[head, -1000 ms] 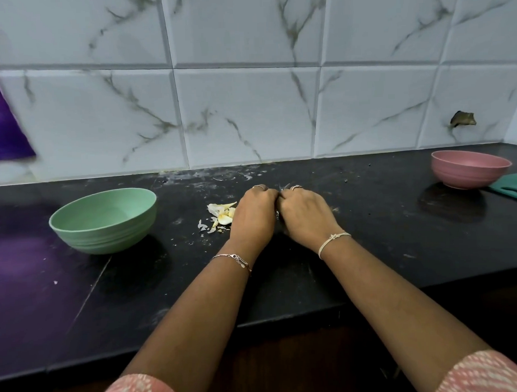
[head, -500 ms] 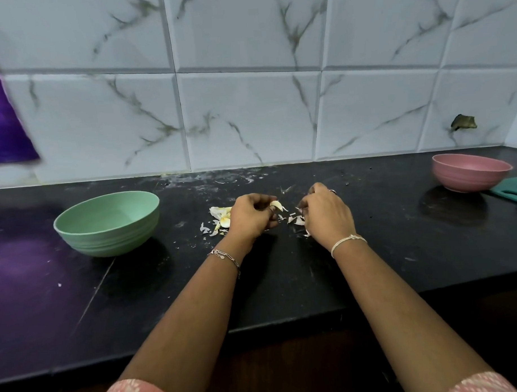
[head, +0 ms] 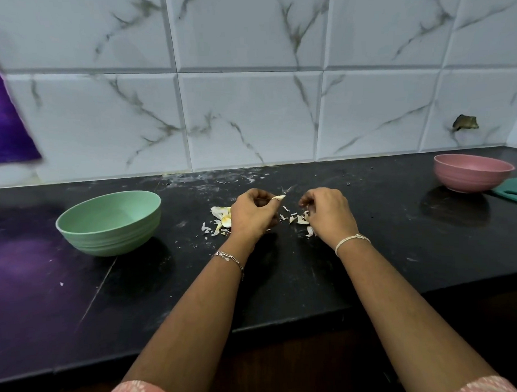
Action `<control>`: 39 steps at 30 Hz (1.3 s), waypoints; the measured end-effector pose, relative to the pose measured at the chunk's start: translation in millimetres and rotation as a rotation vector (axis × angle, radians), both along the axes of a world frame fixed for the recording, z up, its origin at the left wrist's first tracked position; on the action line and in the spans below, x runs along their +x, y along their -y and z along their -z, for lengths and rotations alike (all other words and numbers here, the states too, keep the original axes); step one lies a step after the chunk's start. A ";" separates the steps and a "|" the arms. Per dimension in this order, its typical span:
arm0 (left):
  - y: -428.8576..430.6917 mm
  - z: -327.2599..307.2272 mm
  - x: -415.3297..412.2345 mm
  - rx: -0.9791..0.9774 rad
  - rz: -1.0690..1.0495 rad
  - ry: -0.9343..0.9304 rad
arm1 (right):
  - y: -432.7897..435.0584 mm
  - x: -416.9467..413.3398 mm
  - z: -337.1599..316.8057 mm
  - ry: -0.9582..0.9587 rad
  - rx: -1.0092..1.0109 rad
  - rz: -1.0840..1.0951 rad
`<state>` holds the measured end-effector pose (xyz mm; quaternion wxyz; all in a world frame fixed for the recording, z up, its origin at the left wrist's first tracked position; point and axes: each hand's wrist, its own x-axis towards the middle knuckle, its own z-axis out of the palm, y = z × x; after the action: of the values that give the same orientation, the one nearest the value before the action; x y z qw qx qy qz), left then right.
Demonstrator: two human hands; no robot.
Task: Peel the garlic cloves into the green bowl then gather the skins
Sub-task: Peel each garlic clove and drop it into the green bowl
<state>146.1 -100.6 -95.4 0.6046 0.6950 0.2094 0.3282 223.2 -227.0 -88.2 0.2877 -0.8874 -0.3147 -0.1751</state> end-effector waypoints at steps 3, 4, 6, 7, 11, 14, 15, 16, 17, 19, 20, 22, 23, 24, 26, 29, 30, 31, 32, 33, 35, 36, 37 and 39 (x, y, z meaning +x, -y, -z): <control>0.4 -1.6 -1.3 0.070 -0.036 0.008 | 0.8 -0.4 1.5 -0.012 0.023 -0.045; 0.3 -1.1 -1.7 0.102 -0.042 0.000 | 1.4 -1.3 1.5 -0.008 0.045 -0.055; -1.3 1.0 -1.1 0.199 -0.056 -0.028 | 2.5 -2.7 -0.1 0.019 0.076 -0.041; -1.8 2.1 -0.7 0.254 -0.060 -0.046 | 2.9 -2.7 -0.5 0.040 0.082 -0.022; -1.5 4.0 -0.8 0.409 -0.067 -0.104 | 2.3 -2.1 -1.0 0.047 0.100 -0.002; -0.1 3.4 -0.9 0.441 -0.063 -0.110 | 1.8 -1.5 -1.0 0.026 0.116 -0.048; -0.3 3.7 -0.4 0.435 -0.058 -0.107 | 1.4 -0.9 -0.4 0.021 0.115 -0.062; -0.5 4.0 0.4 0.426 -0.053 -0.103 | 0.8 0.2 0.6 0.021 0.115 -0.078; -0.9 4.2 1.1 0.418 -0.049 -0.098 | 0.2 0.9 1.8 0.016 0.112 -0.091; -1.6 4.7 2.7 0.415 -0.041 -0.084 | -0.9 0.8 3.2 -0.014 0.113 -0.120; -1.9 4.9 3.5 0.422 -0.036 -0.079 | -1.5 0.7 3.5 -0.025 0.112 -0.132; -2.3 5.7 4.9 0.453 -0.028 -0.076 | -1.2 -0.8 2.5 -0.003 0.105 -0.132; -2.1 6.3 5.4 0.463 -0.023 -0.071 | -0.5 -1.8 1.4 0.019 0.108 -0.126; -1.6 6.6 5.2 0.462 -0.017 -0.058 | 0.3 -2.4 0.4 0.043 0.114 -0.121; -1.1 7.5 5.3 0.448 -0.018 -0.027 | 1.2 -3.6 -1.6 0.050 0.123 -0.105; -0.9 7.5 5.7 0.405 -0.011 -0.009 | -0.5 -0.8 -0.7 0.007 0.151 -0.099; -1.1 7.4 6.1 0.390 -0.004 -0.010 | -1.3 0.4 0.0 -0.002 0.168 -0.106; -1.4 7.5 6.7 0.380 0.002 -0.013 | -1.6 1.4 0.6 -0.014 0.188 -0.116; -1.3 7.3 6.9 0.376 0.006 -0.015 | -2.1 2.5 1.2 -0.033 0.210 -0.135; -1.5 7.9 7.3 0.375 0.009 -0.017 | -2.4 3.0 1.5 -0.057 0.230 -0.152; -2.0 8.6 8.0 0.369 0.013 -0.015 | -3.5 4.2 1.9 -0.091 0.273 -0.175; -2.2 8.5 7.8 0.344 0.020 -0.008 | -4.0 5.2 2.4 -0.104 0.296 -0.177; -2.1 8.2 7.8 0.290 0.036 0.000 | -4.1 5.0 2.4 -0.118 0.317 -0.178; 0.2 4.8 6.1 0.112 0.100 0.006 | -4.4 4.6 2.6 -0.144 0.340 -0.198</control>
<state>152.1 -100.8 -100.1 0.5808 0.7365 0.1539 0.3107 227.7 -222.6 -90.8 0.4708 -0.8011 -0.3449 -0.1328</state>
